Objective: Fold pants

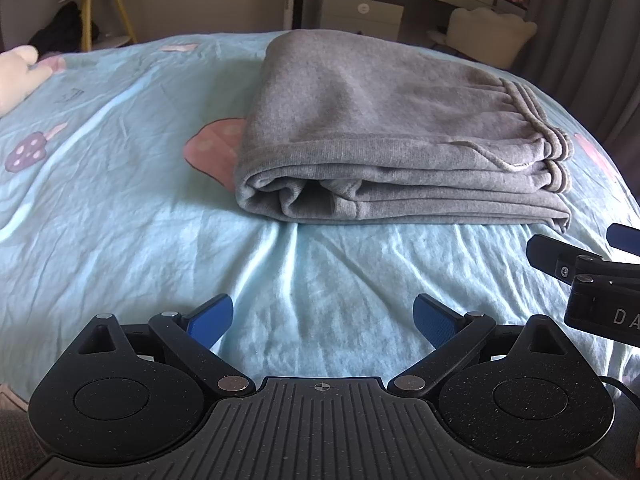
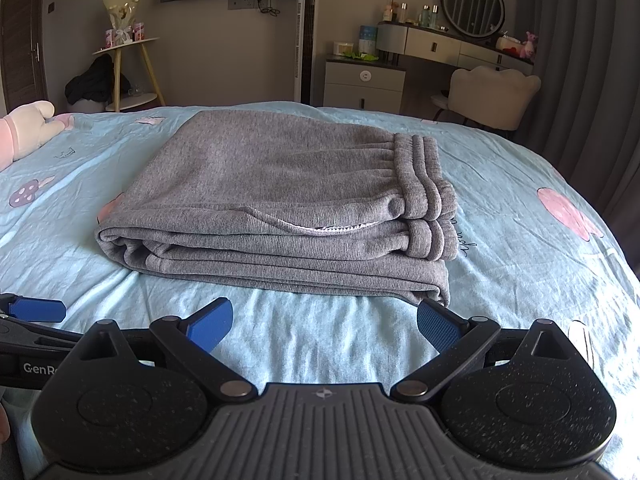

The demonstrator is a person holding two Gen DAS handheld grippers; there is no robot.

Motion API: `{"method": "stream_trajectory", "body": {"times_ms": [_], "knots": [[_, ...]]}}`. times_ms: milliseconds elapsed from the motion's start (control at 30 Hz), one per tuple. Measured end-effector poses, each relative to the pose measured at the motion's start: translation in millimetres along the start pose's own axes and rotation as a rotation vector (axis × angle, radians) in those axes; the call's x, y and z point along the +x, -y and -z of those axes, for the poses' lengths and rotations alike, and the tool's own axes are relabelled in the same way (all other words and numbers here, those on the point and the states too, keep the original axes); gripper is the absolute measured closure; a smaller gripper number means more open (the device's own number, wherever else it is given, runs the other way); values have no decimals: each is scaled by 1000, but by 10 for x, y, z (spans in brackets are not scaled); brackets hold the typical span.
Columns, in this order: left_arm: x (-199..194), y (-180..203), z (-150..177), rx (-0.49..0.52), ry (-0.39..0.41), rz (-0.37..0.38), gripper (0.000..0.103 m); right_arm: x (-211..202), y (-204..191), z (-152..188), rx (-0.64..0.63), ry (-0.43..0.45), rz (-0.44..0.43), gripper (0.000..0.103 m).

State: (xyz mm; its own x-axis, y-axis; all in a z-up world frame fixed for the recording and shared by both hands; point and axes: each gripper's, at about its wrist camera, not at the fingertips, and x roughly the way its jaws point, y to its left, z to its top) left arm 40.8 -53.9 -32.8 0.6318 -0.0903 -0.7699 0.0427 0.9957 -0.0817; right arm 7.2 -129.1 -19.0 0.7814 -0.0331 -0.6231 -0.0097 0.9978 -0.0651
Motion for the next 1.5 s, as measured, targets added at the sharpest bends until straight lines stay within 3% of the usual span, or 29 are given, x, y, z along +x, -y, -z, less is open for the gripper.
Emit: {"method": "stream_trajectory", "body": {"times_ms": [1500], "knots": [[-43,-53,-7,-27,45,41,3,-14,-25,4,-3,-4,6,4]]}}
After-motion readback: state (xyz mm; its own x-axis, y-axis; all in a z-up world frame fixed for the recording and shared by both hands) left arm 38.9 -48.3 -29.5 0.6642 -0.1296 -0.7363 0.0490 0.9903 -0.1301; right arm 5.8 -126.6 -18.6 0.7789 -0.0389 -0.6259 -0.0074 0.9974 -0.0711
